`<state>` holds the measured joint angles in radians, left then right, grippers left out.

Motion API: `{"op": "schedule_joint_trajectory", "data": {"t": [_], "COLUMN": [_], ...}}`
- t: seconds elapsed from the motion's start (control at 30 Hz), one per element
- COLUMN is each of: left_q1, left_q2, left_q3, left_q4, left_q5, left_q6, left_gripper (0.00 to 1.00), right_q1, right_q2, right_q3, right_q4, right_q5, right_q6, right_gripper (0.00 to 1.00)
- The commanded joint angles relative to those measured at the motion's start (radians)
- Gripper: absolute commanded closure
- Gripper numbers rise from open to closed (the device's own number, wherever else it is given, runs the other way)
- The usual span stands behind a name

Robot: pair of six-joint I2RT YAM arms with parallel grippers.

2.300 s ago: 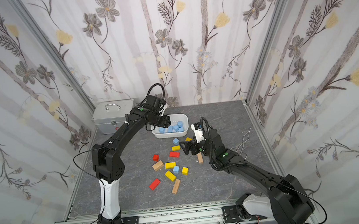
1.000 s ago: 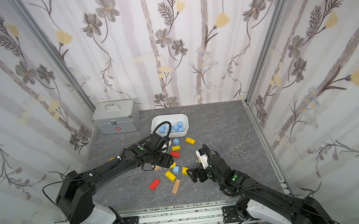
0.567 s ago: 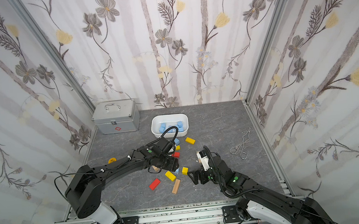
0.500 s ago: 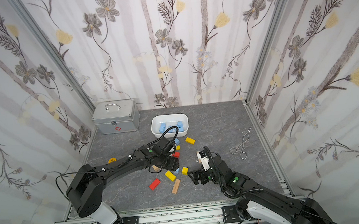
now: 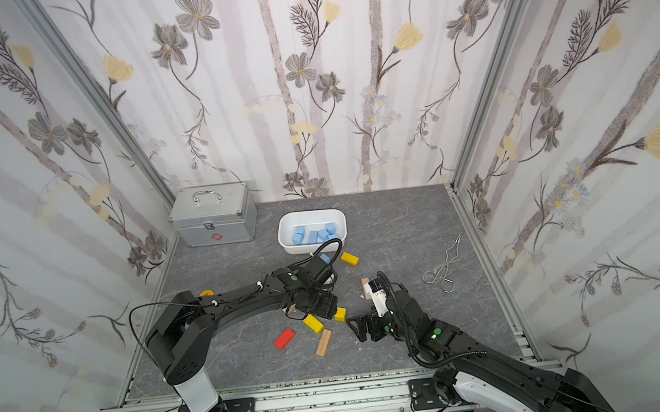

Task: Pick out the blue building blocks
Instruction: Pick up the building block from the center of the board.

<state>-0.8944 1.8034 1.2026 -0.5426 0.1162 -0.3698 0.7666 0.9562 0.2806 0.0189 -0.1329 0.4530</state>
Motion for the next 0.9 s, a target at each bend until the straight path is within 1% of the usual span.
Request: {"op": "schedule_joint_trajectory", "data": {"t": [0.0, 0.23, 0.87], "left_q1": [-0.001, 0.000, -0.001], "left_q2": [0.020, 0.024, 0.083], "left_q3": [0.025, 0.028, 0.044], "left_q4": [-0.046, -0.058, -0.039], "left_q5": [-0.043, -0.059, -0.046], "left_q6": [-0.004, -0.006, -0.022], "left_gripper": [0.34, 0.35, 0.40], "right_q1": [0.002, 0.001, 0.002], "right_q2": [-0.007, -0.025, -0.020], "right_q3": [-0.001, -0.006, -0.008], "right_q4": [0.027, 0.021, 0.027], "right_q5": [0.009, 0.021, 0.021], "right_q6": [0.010, 0.013, 0.015], "right_gripper": [0.00, 0.00, 0.00]}}
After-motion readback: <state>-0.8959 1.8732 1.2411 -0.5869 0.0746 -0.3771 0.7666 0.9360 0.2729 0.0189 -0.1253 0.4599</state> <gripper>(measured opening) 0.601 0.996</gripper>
